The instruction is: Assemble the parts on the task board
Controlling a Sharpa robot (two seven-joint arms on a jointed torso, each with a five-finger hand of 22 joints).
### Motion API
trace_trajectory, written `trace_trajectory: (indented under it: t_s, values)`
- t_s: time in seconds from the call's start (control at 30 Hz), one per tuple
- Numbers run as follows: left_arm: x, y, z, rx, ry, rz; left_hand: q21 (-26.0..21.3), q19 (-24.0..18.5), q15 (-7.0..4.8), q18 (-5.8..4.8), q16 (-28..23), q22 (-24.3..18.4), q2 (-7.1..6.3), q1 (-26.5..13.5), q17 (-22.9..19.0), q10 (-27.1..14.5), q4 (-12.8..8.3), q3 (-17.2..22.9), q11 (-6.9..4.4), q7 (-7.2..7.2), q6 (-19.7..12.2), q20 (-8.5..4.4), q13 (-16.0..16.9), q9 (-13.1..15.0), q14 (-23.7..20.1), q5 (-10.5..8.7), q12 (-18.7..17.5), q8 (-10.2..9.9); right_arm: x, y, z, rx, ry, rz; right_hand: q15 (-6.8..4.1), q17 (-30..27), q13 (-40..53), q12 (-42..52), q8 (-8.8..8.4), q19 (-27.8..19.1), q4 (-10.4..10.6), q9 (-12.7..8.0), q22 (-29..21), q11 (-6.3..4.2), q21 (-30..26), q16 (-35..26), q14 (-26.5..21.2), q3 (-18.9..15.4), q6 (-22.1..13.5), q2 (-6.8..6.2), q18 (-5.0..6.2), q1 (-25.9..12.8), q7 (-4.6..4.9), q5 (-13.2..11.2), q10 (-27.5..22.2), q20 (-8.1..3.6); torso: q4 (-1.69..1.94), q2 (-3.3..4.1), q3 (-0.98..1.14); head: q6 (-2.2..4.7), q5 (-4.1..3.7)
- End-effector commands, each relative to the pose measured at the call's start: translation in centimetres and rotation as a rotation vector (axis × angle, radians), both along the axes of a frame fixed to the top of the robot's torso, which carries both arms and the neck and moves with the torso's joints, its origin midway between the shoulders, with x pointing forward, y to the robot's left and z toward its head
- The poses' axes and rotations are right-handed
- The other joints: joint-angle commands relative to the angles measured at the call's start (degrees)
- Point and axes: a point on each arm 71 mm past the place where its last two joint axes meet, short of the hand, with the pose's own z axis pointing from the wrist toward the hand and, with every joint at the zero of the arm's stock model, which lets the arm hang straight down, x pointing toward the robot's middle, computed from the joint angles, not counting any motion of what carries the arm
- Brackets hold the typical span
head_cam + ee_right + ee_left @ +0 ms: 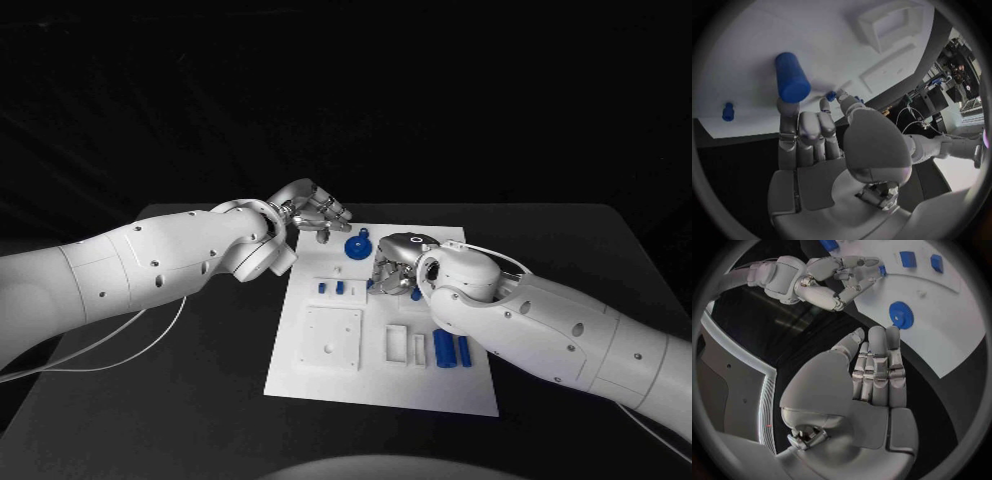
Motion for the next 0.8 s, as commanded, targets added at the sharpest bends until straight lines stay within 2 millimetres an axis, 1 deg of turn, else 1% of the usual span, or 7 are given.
trace_trajectory:
  t_s: [0.03,0.27,0.5,0.53,0.57,0.67,0.8]
  values:
    - [-0.01,-0.25,0.16,-0.007,0.005,-0.010,-0.3,0.3,0.11,-0.24,-0.3,0.7,0.02,-0.1,0.1,-0.4,0.1,0.0,0.13,-0.07,-0.3,-0.07,0.0,-0.1,0.1,0.21,-0.2,-0.2,-0.02,0.21,-0.08,-0.008,0.007,0.013,0.07,0.1,0.1,0.2,-0.04,2.2,-0.3,0.0,3.3,-0.08,0.1,0.1,0.3,0.7,0.4,0.72,-0.93,0.0,0.10,-0.5,0.3,-0.21,0.01,0.06,-0.01,0.00,0.02]
    - [0.01,-0.32,0.20,-0.006,0.006,-0.010,-0.3,0.3,0.11,-0.24,-0.3,0.7,0.02,-0.1,0.1,-0.4,0.1,0.0,0.13,-0.07,-0.3,-0.07,0.0,-0.1,0.1,0.21,-0.2,-0.2,-0.10,0.47,-0.50,-0.013,0.011,0.019,0.08,0.1,0.1,0.2,-0.04,2.2,-1.0,0.0,3.3,-0.08,0.0,0.1,0.3,1.3,0.4,0.67,-0.93,-0.1,0.10,-0.6,0.3,-0.21,0.06,0.04,0.01,-0.15,0.08]
    - [0.01,-0.31,0.21,-0.005,0.009,-0.009,-0.4,0.4,0.11,-0.22,-0.3,0.7,-0.02,0.0,0.1,-0.5,0.1,0.0,0.16,-0.04,-0.4,-0.06,0.0,-0.1,0.1,0.22,-0.2,-0.2,-0.07,0.40,-0.70,-0.011,-0.001,0.015,0.04,0.1,0.1,0.1,-0.05,2.2,-3.9,0.0,3.3,-0.08,0.0,0.0,0.3,3.9,0.4,1.32,-0.91,0.8,0.22,-0.2,0.1,-0.25,-0.07,-0.03,-0.01,-0.19,0.22]
    - [0.01,-0.31,0.21,-0.005,0.009,-0.009,-0.4,0.4,0.11,-0.22,-0.3,0.7,-0.02,0.0,0.1,-0.5,0.1,0.0,0.16,-0.04,-0.4,-0.06,0.0,-0.1,0.1,0.22,-0.2,-0.2,-0.07,0.38,-0.70,-0.010,-0.003,0.014,0.04,0.1,0.1,0.0,-0.04,2.2,-4.5,0.0,3.3,-0.04,0.0,0.0,0.3,4.4,0.4,1.38,-0.90,0.9,0.22,1.1,0.1,-0.25,-0.07,-0.02,0.00,-0.17,0.23]
    - [0.01,-0.31,0.21,-0.005,0.009,-0.009,-0.4,0.4,0.11,-0.22,-0.3,0.7,-0.02,0.0,0.1,-0.5,0.1,0.0,0.16,-0.04,-0.4,-0.06,0.0,-0.1,0.1,0.22,-0.2,-0.2,-0.06,0.36,-0.70,-0.010,-0.006,0.013,0.01,0.1,0.1,0.0,-0.04,2.2,-5.4,0.0,3.3,0.00,0.1,0.0,0.3,5.2,0.4,1.51,-0.90,1.2,0.27,4.1,0.0,-0.28,-0.08,-0.02,0.01,-0.16,0.24]
    - [0.01,-0.30,0.21,-0.004,0.010,-0.008,-0.4,0.4,0.12,-0.21,-0.3,0.8,-0.01,0.0,0.1,-0.5,0.0,0.0,0.17,-0.02,-0.4,-0.06,0.0,-0.1,0.1,0.23,-0.2,-0.2,-0.05,0.31,-0.68,-0.007,-0.011,0.011,0.07,0.0,0.0,-0.2,-0.04,2.2,-7.8,0.0,3.3,0.06,0.1,-0.1,0.3,6.9,0.2,1.77,-0.83,1.3,0.78,9.2,-0.3,-0.26,-0.10,-0.01,0.03,-0.15,0.25]
    - [0.01,-0.28,0.20,-0.004,0.011,-0.008,-0.5,0.4,0.13,-0.19,-0.3,0.8,0.03,0.1,0.1,-0.6,0.0,0.1,0.19,0.01,-0.5,-0.06,0.0,-0.1,0.1,0.24,-0.2,-0.2,-0.02,0.21,-0.64,-0.003,-0.020,0.007,0.20,0.0,0.1,-0.1,-0.05,2.0,-11.8,0.0,3.4,0.22,0.3,-0.2,0.2,10.2,-0.5,2.11,-0.53,-0.6,1.25,12.7,-0.4,-0.13,-0.08,0.01,0.03,-0.15,0.22]
